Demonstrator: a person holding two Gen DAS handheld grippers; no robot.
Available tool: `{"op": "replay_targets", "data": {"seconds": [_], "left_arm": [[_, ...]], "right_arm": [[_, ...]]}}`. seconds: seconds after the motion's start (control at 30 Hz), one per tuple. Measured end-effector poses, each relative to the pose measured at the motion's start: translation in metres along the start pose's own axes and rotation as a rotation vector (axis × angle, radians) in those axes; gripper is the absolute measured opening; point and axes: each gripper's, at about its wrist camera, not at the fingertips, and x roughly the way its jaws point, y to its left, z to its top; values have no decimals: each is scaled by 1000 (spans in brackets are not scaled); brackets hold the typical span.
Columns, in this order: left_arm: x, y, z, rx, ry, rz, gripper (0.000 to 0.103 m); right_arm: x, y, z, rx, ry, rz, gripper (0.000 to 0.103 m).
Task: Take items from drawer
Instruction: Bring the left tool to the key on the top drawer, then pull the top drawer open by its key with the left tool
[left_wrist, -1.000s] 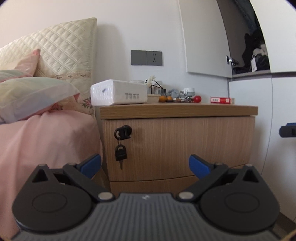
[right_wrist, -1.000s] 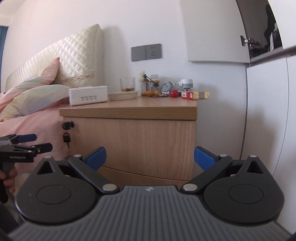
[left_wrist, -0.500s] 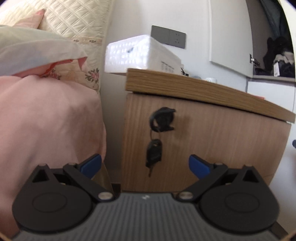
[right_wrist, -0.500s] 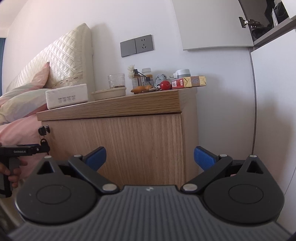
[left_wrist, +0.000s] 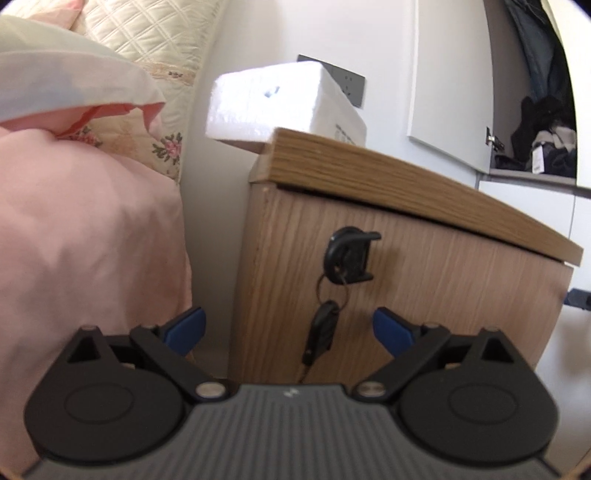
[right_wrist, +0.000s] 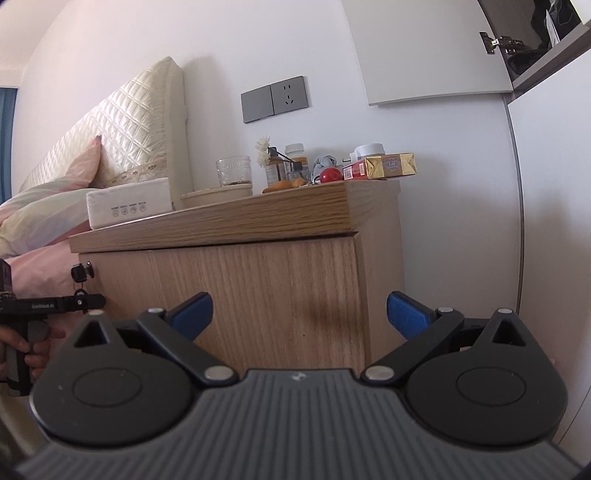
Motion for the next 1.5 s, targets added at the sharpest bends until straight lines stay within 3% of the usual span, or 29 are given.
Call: {"op": "replay_targets", "data": {"seconds": [0.5,0.87,1.5], "left_arm": [[4,-7,1,-3,-29,-83,96],[1,-12,0,16,-33,-63,94],[-28,-16,-6,3,-37,-70,93]], "right_arm": [[4,6,3,-29,4,-19,86],[5,11,6,-63,38,-27,87],[-24,10,8,-63,72,58,88]]}}
